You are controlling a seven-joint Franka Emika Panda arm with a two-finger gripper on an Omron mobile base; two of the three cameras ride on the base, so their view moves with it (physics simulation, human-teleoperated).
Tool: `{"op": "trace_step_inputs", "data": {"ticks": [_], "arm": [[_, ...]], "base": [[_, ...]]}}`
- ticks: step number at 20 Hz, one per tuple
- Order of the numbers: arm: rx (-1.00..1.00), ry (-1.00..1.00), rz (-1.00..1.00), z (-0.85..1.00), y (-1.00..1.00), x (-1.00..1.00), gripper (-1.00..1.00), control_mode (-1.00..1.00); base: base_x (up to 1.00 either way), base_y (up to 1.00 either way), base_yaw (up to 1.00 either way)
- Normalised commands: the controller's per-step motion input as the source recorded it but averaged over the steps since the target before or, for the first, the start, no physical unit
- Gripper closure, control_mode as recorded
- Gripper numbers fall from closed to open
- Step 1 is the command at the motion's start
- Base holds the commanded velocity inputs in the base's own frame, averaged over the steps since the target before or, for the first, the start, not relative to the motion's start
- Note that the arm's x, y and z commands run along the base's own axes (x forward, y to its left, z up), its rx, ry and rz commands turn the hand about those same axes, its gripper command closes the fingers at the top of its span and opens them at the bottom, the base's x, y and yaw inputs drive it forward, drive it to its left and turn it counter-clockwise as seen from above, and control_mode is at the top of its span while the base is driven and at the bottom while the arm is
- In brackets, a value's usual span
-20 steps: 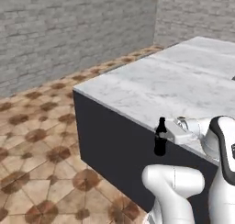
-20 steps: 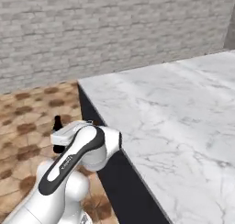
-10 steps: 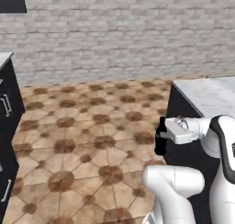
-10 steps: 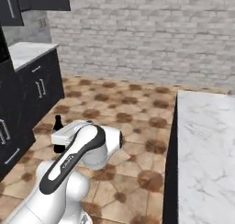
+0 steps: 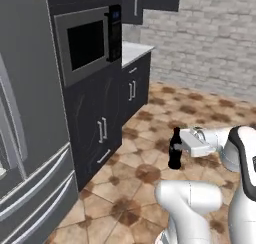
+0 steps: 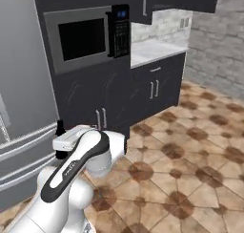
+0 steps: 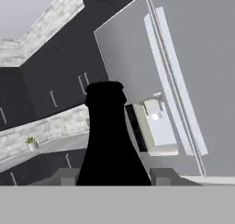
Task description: Pick the bottled drink from the counter and place it in the open cabinet.
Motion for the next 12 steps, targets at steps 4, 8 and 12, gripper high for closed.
{"op": "trace_step_inputs", "data": {"ticks": [4, 8, 12], "arm": [[0.0, 0.0, 0.0, 0.0, 0.0, 0.0, 1.0, 1.0], [0.0, 0.0, 0.0, 0.0, 0.0, 0.0, 1.0, 1.0], [0.0, 0.0, 0.0, 0.0, 0.0, 0.0, 1.0, 1.0]], "base": [[0.27, -0.13, 0.69], [0.6, -0.27, 0.07], [0.75, -0.3, 0.01]]}}
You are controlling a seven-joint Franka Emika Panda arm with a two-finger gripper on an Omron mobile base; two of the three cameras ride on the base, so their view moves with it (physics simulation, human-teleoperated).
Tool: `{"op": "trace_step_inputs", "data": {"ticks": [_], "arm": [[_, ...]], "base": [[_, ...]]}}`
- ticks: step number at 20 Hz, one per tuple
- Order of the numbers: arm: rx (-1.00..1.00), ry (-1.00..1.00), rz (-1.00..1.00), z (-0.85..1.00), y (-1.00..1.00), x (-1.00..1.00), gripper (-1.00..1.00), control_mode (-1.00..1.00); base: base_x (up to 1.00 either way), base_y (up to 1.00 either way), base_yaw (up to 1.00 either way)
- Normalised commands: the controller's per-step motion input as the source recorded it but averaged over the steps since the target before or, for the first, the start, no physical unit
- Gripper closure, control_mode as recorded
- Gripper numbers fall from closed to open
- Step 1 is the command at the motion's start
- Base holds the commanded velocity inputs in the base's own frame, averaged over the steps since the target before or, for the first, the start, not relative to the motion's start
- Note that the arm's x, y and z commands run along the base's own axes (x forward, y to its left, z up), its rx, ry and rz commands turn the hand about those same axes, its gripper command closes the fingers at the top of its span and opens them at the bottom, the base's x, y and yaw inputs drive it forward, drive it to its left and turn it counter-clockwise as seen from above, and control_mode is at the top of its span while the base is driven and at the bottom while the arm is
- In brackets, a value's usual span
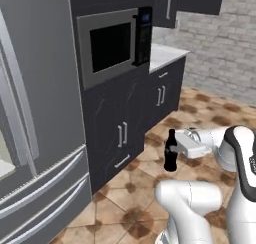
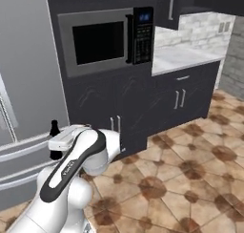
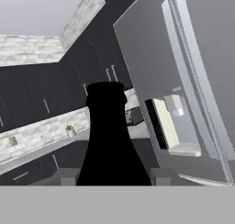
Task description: Pick the bottled drink from the counter and place it in the open cabinet.
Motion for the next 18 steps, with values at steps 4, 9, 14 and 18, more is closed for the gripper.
{"op": "trace_step_inputs", "data": {"ticks": [4, 9, 14, 18], "arm": [[0.0, 0.0, 0.0, 0.0, 0.0, 0.0, 1.0, 1.0], [0.0, 0.0, 0.0, 0.0, 0.0, 0.0, 1.0, 1.0], [0.0, 0.0, 0.0, 0.0, 0.0, 0.0, 1.0, 1.0], [0.0, 0.0, 0.0, 0.0, 0.0, 0.0, 1.0, 1.0]], "base": [[0.79, -0.39, 0.0], [0.8, -0.36, 0.0], [0.81, -0.36, 0.0], [0.81, -0.36, 0.01]]}}
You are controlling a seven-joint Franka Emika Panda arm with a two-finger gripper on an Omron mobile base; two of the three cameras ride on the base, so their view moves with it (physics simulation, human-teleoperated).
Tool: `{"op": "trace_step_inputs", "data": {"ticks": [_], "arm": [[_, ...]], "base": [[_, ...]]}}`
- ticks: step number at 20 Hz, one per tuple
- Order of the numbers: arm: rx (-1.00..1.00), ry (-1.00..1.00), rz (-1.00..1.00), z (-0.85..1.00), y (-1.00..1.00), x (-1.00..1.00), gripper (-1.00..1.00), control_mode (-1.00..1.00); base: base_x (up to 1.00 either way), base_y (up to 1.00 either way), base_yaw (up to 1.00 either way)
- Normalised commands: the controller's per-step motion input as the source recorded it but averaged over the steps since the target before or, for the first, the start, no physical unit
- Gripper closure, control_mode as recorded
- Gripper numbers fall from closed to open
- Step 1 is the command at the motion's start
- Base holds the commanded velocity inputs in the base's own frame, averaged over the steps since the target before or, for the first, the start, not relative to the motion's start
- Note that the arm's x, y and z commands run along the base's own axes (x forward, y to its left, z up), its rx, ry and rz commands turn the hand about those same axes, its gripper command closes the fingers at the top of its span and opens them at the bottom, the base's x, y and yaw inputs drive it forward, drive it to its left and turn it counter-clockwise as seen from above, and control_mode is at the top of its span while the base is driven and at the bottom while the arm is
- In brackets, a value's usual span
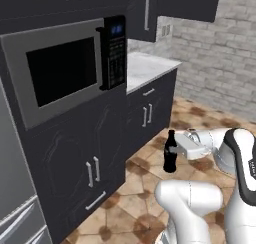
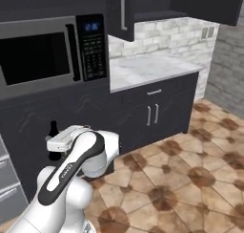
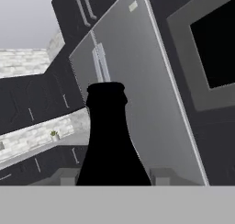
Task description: Pick the bottled drink from the counter and place it in the open cabinet.
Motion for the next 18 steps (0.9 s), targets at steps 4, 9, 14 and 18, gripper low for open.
{"op": "trace_step_inputs", "data": {"ticks": [4, 9, 14, 18], "arm": [[0.0, 0.0, 0.0, 0.0, 0.0, 0.0, 1.0, 1.0], [0.0, 0.0, 0.0, 0.0, 0.0, 0.0, 1.0, 1.0], [0.0, 0.0, 0.0, 0.0, 0.0, 0.0, 1.0, 1.0], [0.0, 0.0, 0.0, 0.0, 0.0, 0.0, 1.0, 1.0]], "base": [[0.8, -0.35, 0.03], [0.79, -0.35, 0.04], [0.78, -0.34, 0.08], [0.76, -0.34, 0.11]]}}
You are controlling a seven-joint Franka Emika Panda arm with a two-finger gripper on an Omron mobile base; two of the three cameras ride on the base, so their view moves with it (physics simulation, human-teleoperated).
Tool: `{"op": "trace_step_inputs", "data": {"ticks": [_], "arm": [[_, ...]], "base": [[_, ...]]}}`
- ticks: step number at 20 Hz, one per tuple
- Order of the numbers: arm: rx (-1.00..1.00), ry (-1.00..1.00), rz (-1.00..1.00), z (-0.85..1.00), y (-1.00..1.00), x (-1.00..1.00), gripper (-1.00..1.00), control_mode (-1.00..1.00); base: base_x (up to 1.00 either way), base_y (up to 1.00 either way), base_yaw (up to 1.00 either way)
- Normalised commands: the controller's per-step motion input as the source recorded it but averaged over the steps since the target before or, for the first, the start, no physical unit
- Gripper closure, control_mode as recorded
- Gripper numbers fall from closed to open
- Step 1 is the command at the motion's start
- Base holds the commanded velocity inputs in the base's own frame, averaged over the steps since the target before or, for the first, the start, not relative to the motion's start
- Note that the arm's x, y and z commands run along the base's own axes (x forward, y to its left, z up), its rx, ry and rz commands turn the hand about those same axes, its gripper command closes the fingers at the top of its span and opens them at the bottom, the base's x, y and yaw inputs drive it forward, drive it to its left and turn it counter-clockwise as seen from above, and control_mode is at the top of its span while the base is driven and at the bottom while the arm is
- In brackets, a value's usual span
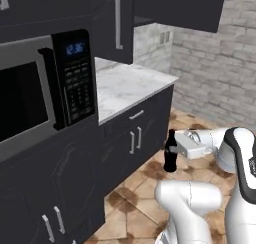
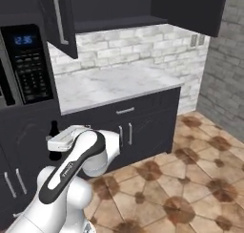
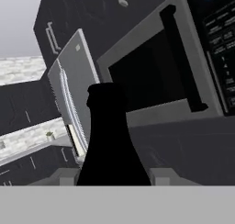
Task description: Pick the bottled drink from the counter and place it in the open cabinet.
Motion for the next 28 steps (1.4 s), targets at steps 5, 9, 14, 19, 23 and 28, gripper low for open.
{"op": "trace_step_inputs", "data": {"ticks": [5, 9, 14, 19, 23, 28], "arm": [[0.0, 0.0, 0.0, 0.0, 0.0, 0.0, 1.0, 1.0], [0.0, 0.0, 0.0, 0.0, 0.0, 0.0, 1.0, 1.0], [0.0, 0.0, 0.0, 0.0, 0.0, 0.0, 1.0, 1.0], [0.0, 0.0, 0.0, 0.0, 0.0, 0.0, 1.0, 1.0], [0.0, 0.0, 0.0, 0.0, 0.0, 0.0, 1.0, 1.0], [0.0, 0.0, 0.0, 0.0, 0.0, 0.0, 1.0, 1.0]], "base": [[0.75, -0.35, 0.12], [0.7, -0.34, 0.17], [0.62, -0.3, 0.3], [0.4, -0.23, 0.59], [0.37, -0.35, 0.44], [0.37, -0.38, 0.39]]}}
